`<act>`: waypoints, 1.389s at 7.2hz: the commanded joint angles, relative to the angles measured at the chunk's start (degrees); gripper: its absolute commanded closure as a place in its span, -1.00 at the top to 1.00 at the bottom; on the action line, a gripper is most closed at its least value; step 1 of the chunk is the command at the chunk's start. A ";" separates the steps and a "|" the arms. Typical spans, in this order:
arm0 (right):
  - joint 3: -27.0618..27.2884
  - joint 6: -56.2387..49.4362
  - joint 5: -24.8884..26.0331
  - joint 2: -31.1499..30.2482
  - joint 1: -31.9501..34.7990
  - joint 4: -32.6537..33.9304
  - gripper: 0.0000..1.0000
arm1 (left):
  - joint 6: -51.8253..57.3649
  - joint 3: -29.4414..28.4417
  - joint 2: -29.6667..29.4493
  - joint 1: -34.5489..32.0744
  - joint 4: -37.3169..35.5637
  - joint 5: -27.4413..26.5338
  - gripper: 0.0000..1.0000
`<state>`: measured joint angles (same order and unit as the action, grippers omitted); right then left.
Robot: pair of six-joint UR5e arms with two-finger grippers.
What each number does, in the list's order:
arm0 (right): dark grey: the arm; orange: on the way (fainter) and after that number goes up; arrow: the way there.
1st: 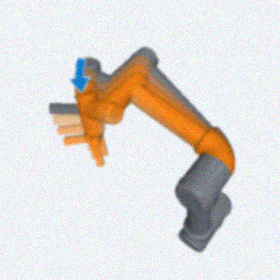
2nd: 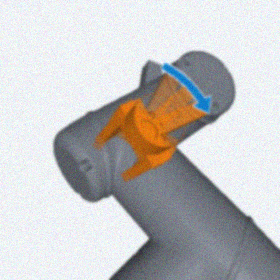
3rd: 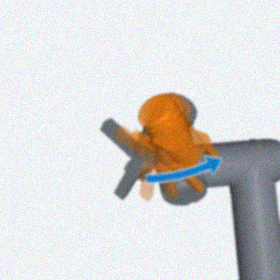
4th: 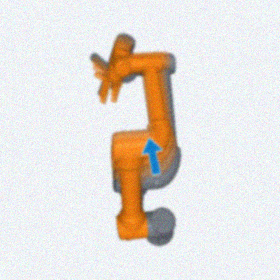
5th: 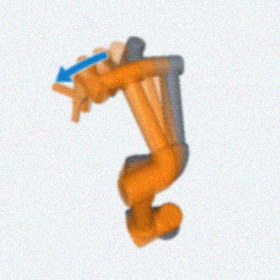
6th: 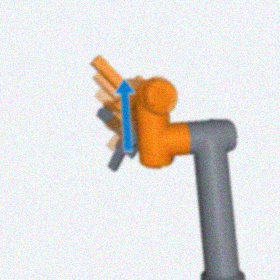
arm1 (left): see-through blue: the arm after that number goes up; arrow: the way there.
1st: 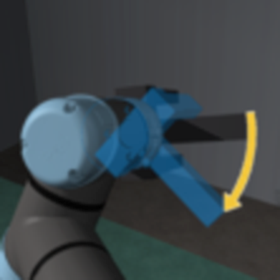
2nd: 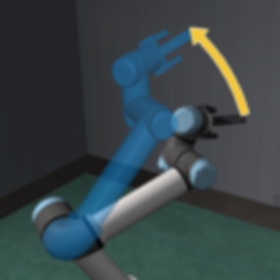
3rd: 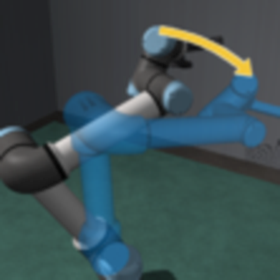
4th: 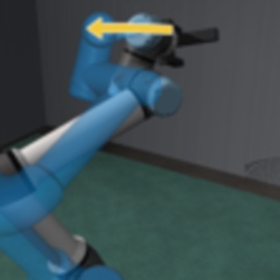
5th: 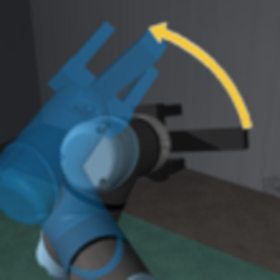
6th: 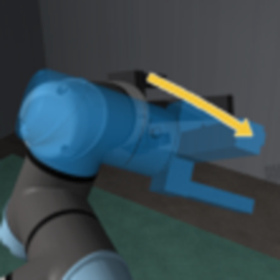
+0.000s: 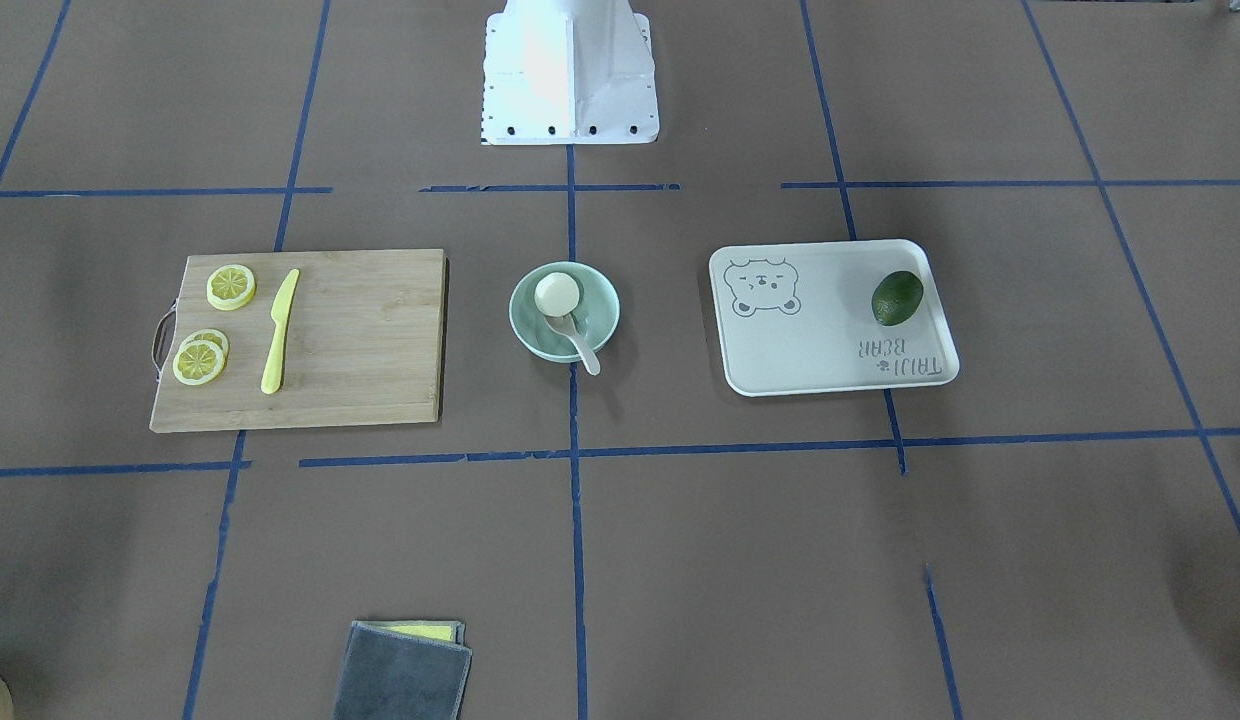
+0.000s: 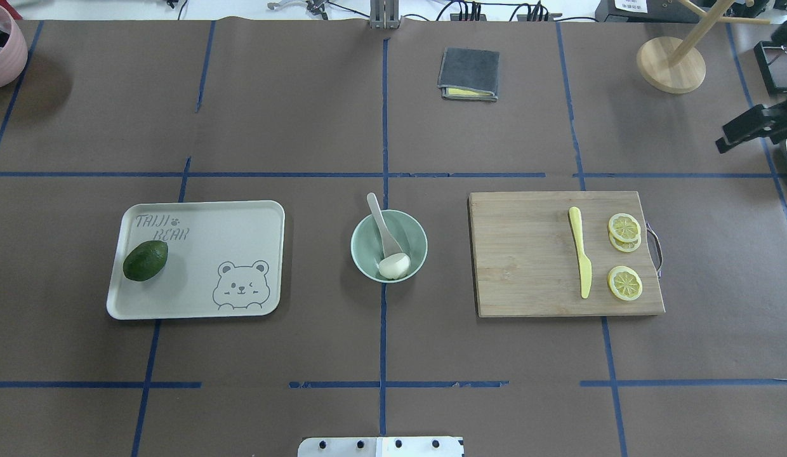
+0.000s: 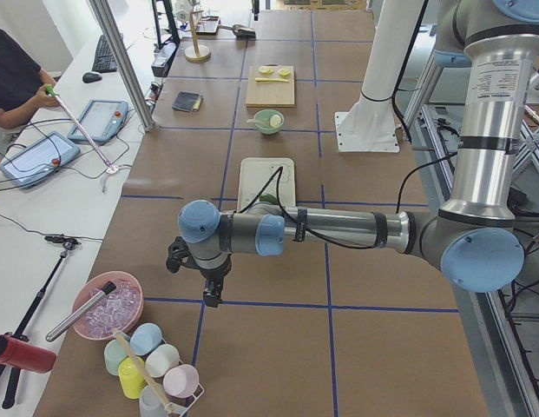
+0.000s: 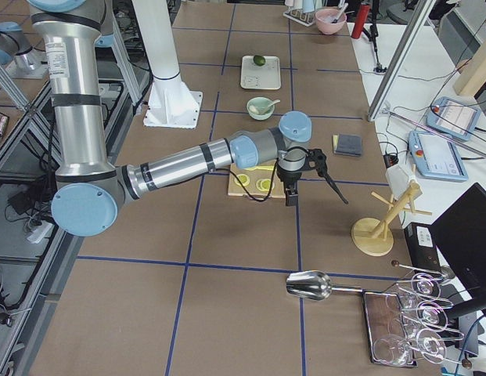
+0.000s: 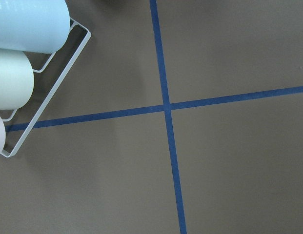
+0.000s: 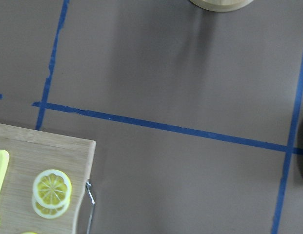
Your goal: Put spoon and bun in bowl
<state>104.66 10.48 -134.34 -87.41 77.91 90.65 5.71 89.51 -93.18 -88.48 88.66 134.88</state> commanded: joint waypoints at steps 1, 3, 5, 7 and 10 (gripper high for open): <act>-8.01 -13.66 -4.76 -2.32 8.78 -0.21 1.00 | -0.09 0.31 0.01 -0.11 -0.07 0.03 1.00; -12.71 -21.80 -5.05 -2.41 13.30 -0.30 1.00 | -0.09 0.31 0.01 -0.02 -0.15 0.03 1.00; -13.60 -21.12 -3.30 -3.19 13.23 -0.56 1.00 | -0.09 0.31 0.10 -0.02 -0.07 -0.23 1.00; -14.48 -20.24 -3.56 -3.02 13.23 -0.56 1.00 | -0.09 0.40 2.38 -0.02 0.11 -0.06 1.00; -14.75 -17.27 -3.91 -3.11 13.23 -0.56 1.00 | -0.09 0.14 2.47 -0.11 0.11 -0.23 1.00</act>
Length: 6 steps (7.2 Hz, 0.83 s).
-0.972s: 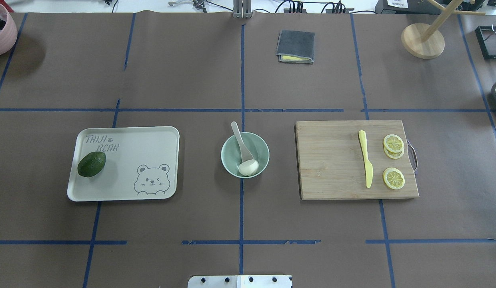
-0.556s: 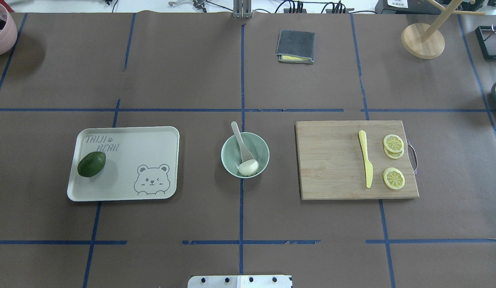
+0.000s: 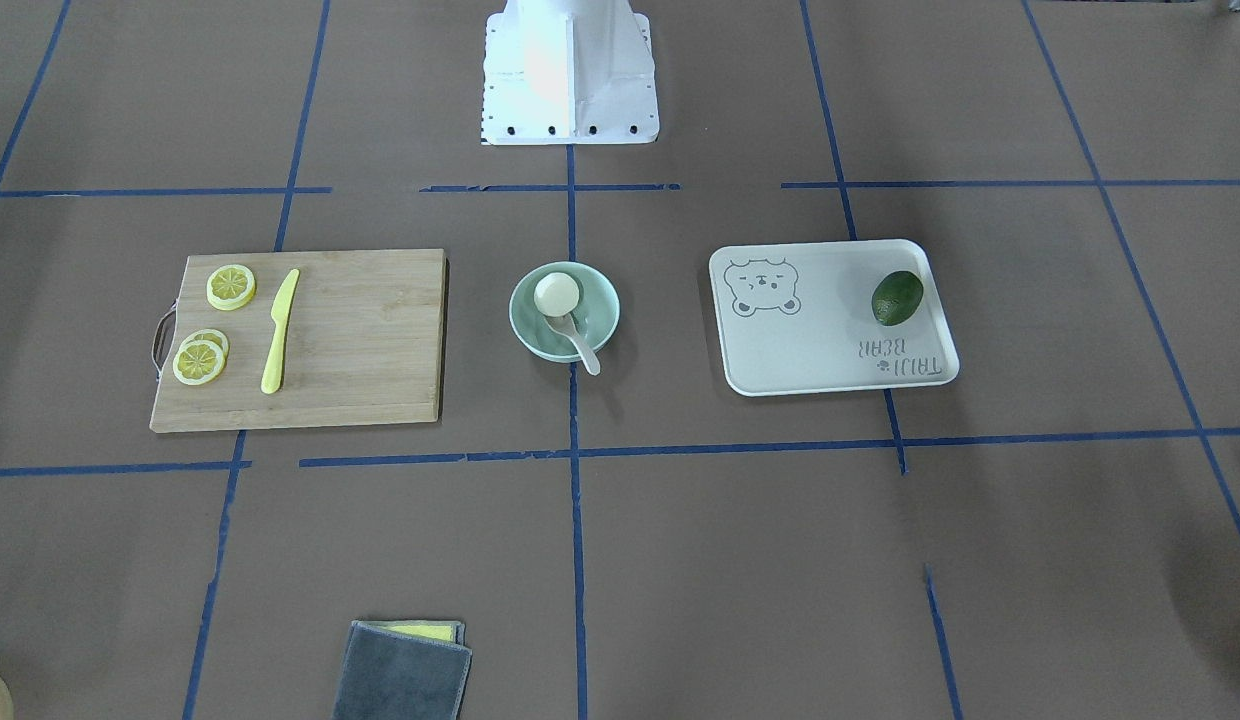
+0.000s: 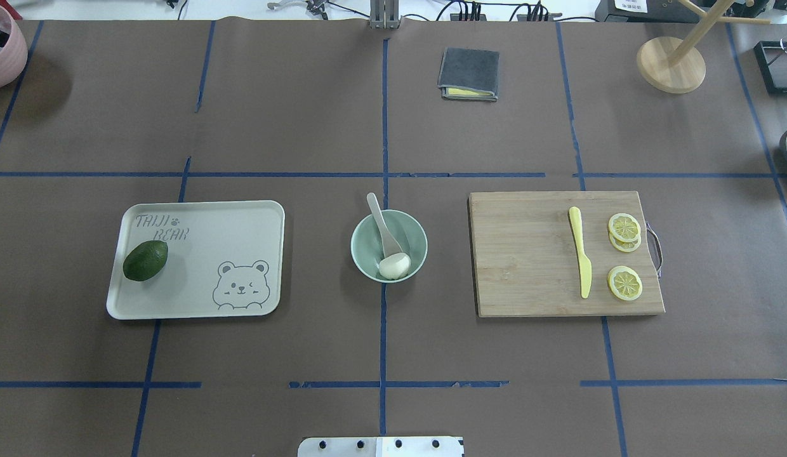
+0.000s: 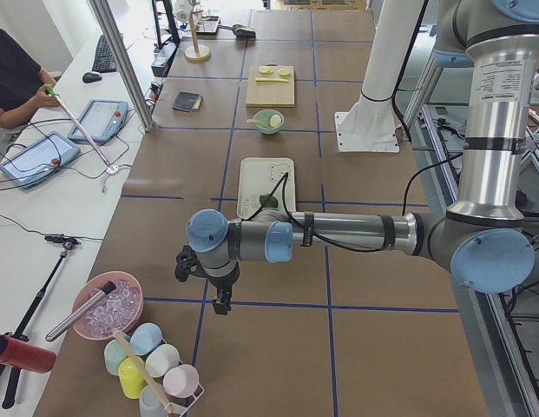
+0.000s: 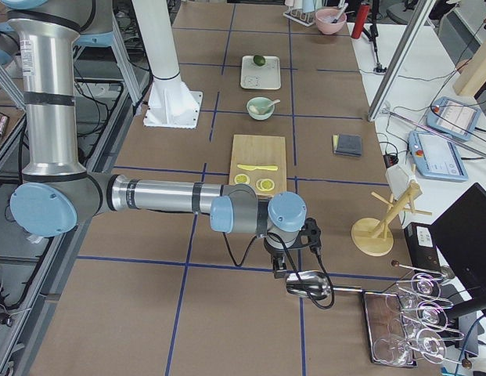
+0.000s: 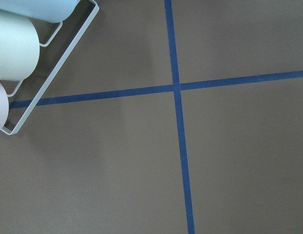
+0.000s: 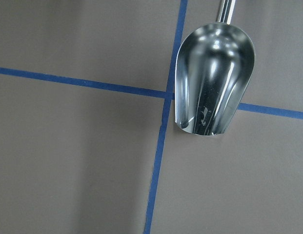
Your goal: Put spoon and bun in bowl
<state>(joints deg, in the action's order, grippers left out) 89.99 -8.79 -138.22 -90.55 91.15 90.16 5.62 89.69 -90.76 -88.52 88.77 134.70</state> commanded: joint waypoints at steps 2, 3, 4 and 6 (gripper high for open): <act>0.01 2.55 -0.03 0.29 0.00 -0.07 1.00 | -0.26 0.04 0.06 -0.08 -0.09 0.04 1.00; 0.01 2.55 -0.03 0.29 -0.01 -0.07 1.00 | -0.35 0.04 -0.03 -0.08 -0.09 0.04 1.00; 0.10 2.63 -0.03 0.38 -0.01 -0.07 1.00 | -0.44 0.13 -0.03 -0.08 -0.09 0.04 1.00; 0.10 2.55 -0.03 0.38 0.00 -0.07 1.00 | -0.53 0.13 -0.03 -0.08 -0.09 0.04 1.00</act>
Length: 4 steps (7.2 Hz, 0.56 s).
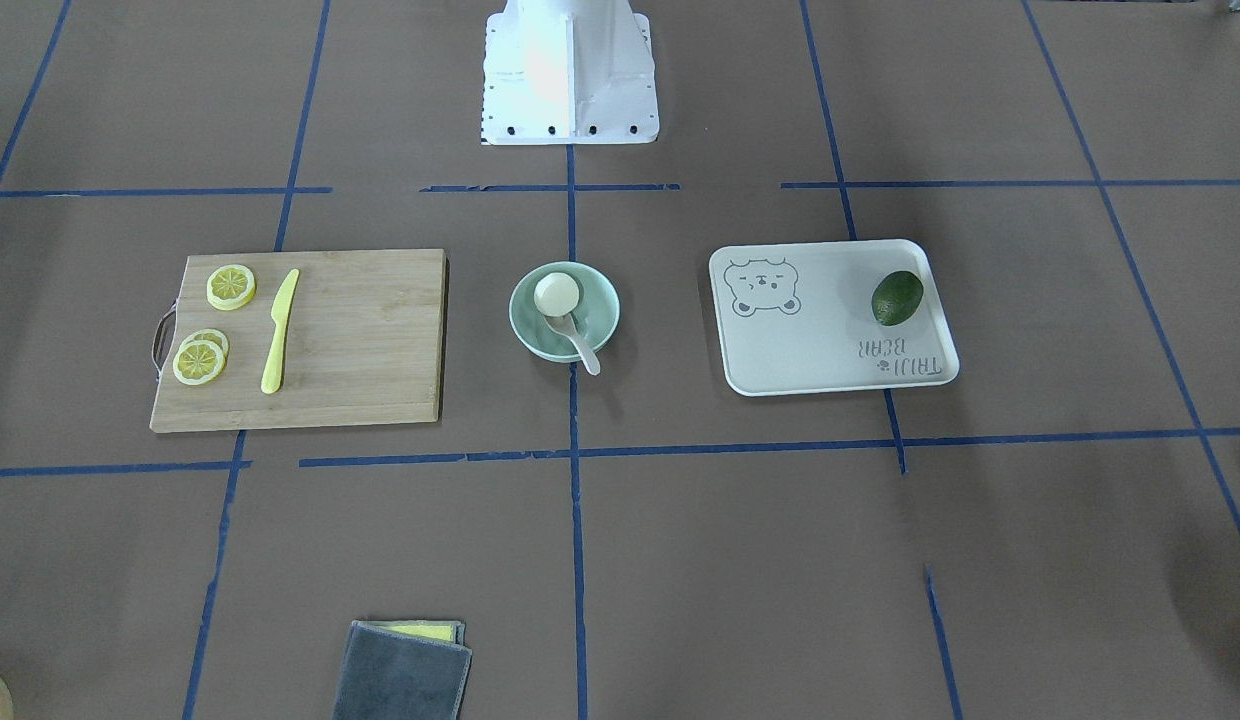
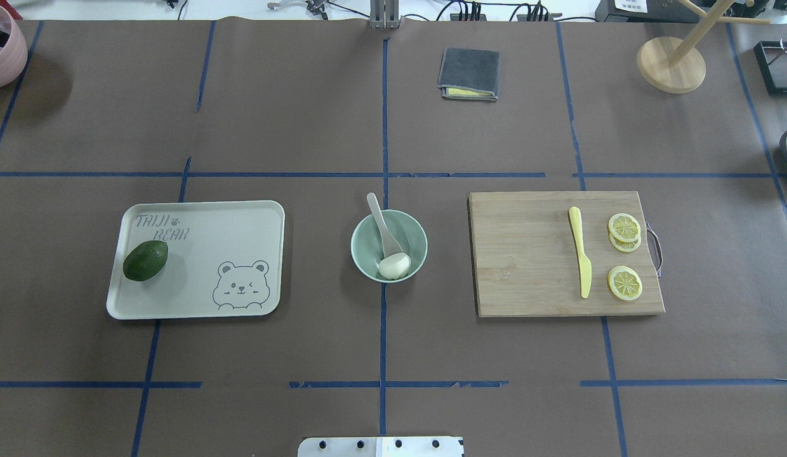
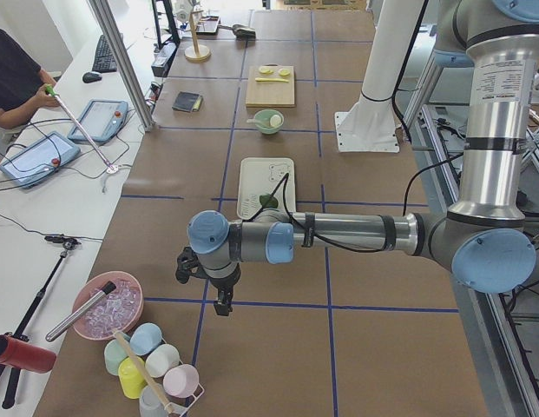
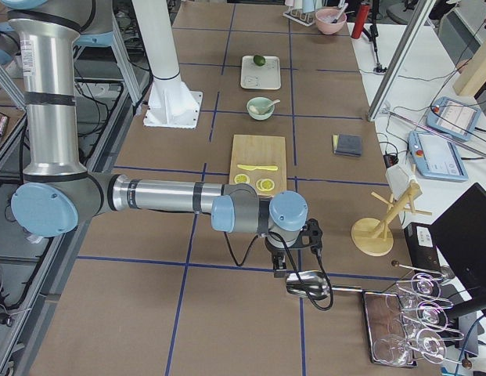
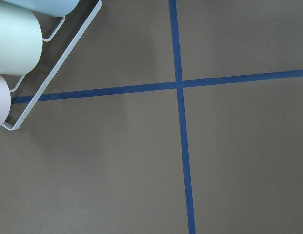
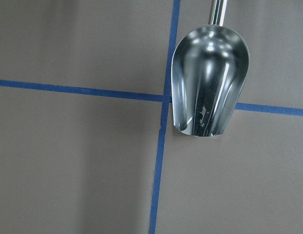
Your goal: Put spoon and bun in bowl
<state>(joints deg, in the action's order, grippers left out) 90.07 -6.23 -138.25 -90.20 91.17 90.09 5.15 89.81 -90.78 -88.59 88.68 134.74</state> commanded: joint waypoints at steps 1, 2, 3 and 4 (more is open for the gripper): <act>0.02 -0.01 0.00 0.02 0.06 0.00 1.00 | -0.05 0.02 -0.01 0.00 0.09 0.00 1.00; 0.11 -0.01 0.00 0.02 0.06 0.00 1.00 | -0.14 0.02 -0.01 0.00 0.00 0.00 1.00; 0.20 -0.01 0.00 0.02 -0.03 0.00 1.00 | -0.14 0.02 -0.01 0.00 0.00 0.00 1.00; 0.28 -0.01 0.00 0.02 0.06 0.00 1.00 | -0.14 0.02 -0.09 0.00 0.00 0.00 1.00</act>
